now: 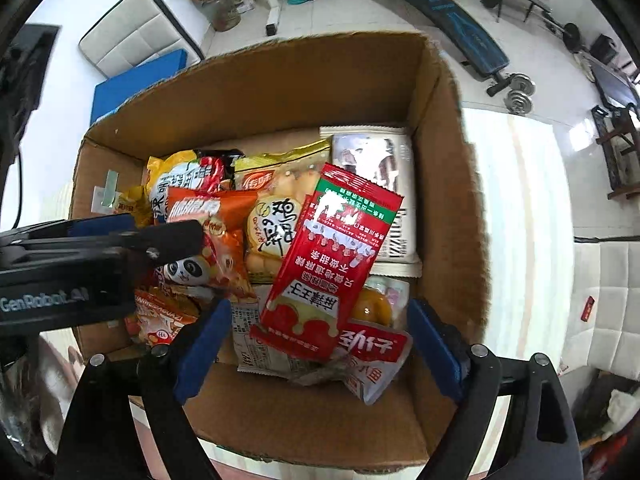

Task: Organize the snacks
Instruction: 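Carry both packs over the box and open both tools to drop them, then reach the left tool back to the dark red jerky bag and grasp it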

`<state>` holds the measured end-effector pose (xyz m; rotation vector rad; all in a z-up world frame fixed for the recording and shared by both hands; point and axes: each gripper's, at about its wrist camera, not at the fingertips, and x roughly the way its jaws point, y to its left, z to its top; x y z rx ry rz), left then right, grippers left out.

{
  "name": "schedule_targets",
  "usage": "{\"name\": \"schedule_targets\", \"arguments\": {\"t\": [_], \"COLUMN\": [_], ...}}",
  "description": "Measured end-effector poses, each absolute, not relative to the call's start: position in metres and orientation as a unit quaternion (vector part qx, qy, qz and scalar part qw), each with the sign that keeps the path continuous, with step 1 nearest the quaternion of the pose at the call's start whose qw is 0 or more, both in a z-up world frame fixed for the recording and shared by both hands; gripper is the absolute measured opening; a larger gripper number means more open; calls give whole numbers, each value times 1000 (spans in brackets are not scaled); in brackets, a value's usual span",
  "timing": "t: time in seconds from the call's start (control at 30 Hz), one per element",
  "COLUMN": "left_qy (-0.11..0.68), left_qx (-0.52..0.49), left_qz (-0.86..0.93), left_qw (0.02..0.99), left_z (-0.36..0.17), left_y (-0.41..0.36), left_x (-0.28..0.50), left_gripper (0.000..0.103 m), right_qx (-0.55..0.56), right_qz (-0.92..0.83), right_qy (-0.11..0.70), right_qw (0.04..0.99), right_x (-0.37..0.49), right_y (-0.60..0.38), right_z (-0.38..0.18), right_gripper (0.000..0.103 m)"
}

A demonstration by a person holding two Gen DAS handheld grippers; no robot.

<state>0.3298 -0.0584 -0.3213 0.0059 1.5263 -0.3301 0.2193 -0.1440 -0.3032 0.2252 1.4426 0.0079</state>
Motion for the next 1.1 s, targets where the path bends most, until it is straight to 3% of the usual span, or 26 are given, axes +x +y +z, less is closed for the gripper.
{"name": "schedule_targets", "arguments": {"t": [0.6,0.83,1.1], "left_qy": [553,570,631], "left_qx": [13,-4,-58], "left_qz": [-71,2,80], "left_qw": [830,822,770], "left_z": [-229,-255,-326], "left_y": [27,97,192], "left_x": [217,176,168], "left_gripper": [86,86,86], "right_qx": [121,163,185], "right_qz": [-85,-113,-100], "right_qy": [550,549,588], "right_qw": [822,812,781], "right_x": [118,91,102], "right_y": [-100,-79,-46], "right_z": [-215,-231,-273], "right_gripper": [96,97,97]}}
